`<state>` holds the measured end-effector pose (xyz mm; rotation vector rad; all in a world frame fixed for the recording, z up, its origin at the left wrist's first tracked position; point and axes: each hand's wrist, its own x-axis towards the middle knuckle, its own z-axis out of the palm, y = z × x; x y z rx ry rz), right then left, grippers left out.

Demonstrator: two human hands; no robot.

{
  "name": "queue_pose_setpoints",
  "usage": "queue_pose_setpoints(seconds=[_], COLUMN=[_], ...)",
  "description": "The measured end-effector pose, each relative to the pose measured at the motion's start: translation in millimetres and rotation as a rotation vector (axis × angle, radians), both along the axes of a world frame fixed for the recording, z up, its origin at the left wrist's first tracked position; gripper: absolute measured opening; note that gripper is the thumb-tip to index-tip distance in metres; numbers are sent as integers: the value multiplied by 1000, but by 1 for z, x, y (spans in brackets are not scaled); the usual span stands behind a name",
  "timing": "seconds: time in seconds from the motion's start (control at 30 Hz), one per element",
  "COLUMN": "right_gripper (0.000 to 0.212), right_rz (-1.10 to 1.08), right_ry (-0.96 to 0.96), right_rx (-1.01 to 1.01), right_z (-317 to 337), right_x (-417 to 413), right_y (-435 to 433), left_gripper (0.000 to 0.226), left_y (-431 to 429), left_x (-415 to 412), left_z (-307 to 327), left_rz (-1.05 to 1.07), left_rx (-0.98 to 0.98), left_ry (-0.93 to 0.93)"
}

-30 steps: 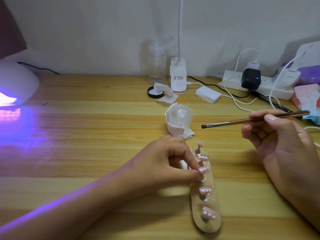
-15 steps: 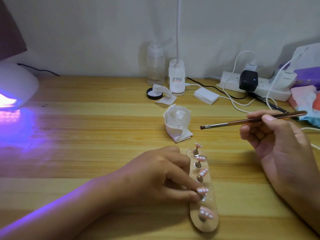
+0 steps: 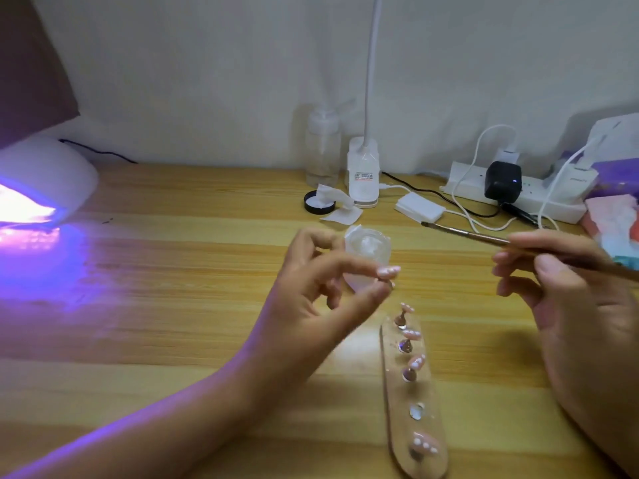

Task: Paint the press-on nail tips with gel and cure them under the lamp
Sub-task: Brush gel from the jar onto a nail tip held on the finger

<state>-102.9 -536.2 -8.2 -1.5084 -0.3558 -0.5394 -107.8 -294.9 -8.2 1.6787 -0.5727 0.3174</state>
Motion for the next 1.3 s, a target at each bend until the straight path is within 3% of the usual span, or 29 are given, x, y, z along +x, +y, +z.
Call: queue_pose_setpoints(seconds=[0.13,0.2,0.3,0.53,0.9,1.2,1.3], right_gripper=[17,18,18,18,24,16,23], right_rz=[-20,-4,13,1,-51,22,43], right_ry=[-93,-126,-157,-167,-381,-254,-248], right_rx=[-184,-317,-477,-682,-910,-866,-832], right_z=[12,23,42,57,31,37,45], right_x=[-3,-3,5,35,43,39,38], right_y=[3,4,11,41,47,44,32], left_gripper=[9,4,6,9,25,23,23], left_y=[1,2,4,8,4,5,5], left_x=[16,23,29,33,31,31,31], left_z=[1,4,6,12,2,-1,0], left_rz=[91,23,-99,-362,-335,-331,-325], left_rx=[-364,-545,-653,-547,-447,-452,-471], left_ry=[583,725,812,855,731,743,766])
